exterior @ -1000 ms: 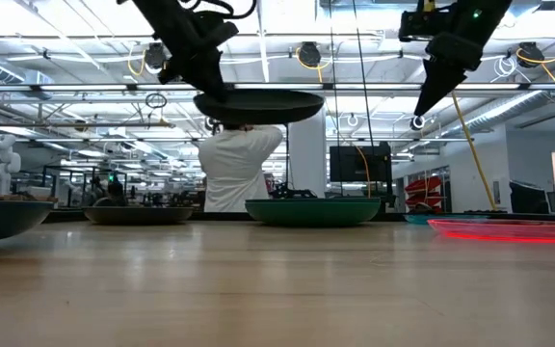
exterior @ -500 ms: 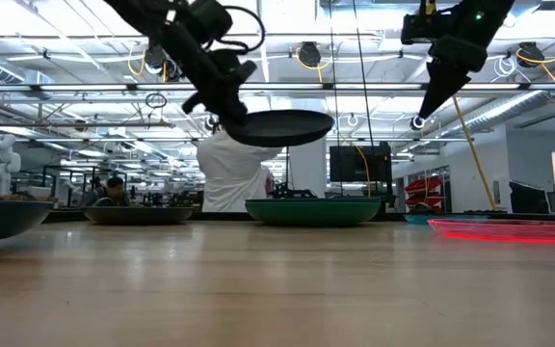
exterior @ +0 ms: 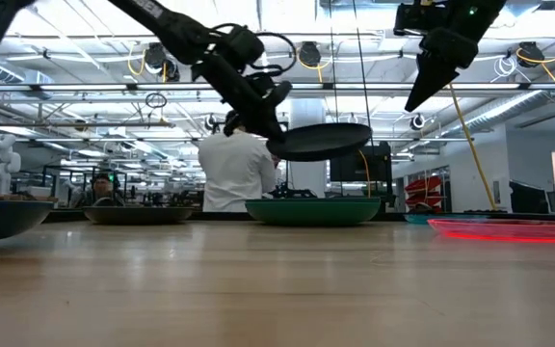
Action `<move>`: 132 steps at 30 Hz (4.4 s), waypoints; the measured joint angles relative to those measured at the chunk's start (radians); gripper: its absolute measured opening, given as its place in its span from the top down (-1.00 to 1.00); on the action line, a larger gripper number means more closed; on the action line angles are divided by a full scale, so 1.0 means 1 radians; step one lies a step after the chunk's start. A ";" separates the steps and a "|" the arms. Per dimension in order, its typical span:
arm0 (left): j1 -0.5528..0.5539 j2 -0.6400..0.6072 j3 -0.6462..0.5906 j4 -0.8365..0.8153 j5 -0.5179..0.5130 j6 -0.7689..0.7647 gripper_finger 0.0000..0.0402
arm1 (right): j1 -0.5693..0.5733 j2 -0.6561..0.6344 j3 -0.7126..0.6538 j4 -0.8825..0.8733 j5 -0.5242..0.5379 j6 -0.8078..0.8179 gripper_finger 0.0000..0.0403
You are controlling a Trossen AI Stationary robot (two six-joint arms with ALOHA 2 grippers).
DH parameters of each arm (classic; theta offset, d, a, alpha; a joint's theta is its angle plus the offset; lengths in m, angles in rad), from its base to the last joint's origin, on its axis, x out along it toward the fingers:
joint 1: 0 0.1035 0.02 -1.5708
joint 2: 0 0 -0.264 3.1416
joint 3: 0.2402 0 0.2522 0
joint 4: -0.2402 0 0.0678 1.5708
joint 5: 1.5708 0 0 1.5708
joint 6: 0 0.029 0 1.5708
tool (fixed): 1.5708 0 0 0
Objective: Stack plastic plates
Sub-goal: Stack the black plate on top of the green plate, then stack the bottom dark blue plate on top of the black plate
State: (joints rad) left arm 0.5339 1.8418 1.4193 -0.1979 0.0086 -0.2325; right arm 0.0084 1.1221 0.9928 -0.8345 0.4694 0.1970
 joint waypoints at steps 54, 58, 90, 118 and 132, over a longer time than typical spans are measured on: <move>-0.124 0.088 0.190 -0.393 -0.205 0.154 0.81 | 0.000 -0.001 -0.029 0.030 -0.002 0.114 0.91; -0.216 0.042 0.189 -0.414 -0.230 0.201 0.81 | 0.000 0.000 -0.071 0.068 -0.002 0.152 0.91; -0.346 -0.461 -0.534 -0.595 -0.413 -0.069 0.81 | 0.000 0.000 -0.191 0.398 -0.082 0.272 0.91; -0.292 -0.461 -0.536 -0.687 -0.314 0.251 0.57 | 0.000 0.000 -0.191 0.396 -0.083 0.228 0.91; -0.595 -0.464 -0.490 -0.828 0.062 0.090 0.57 | 0.000 0.000 -0.191 0.396 -0.083 0.198 0.91</move>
State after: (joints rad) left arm -0.0609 1.3781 0.9295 -1.0259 0.0706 -0.1428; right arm 0.0084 1.1225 0.8021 -0.4385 0.3866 0.3950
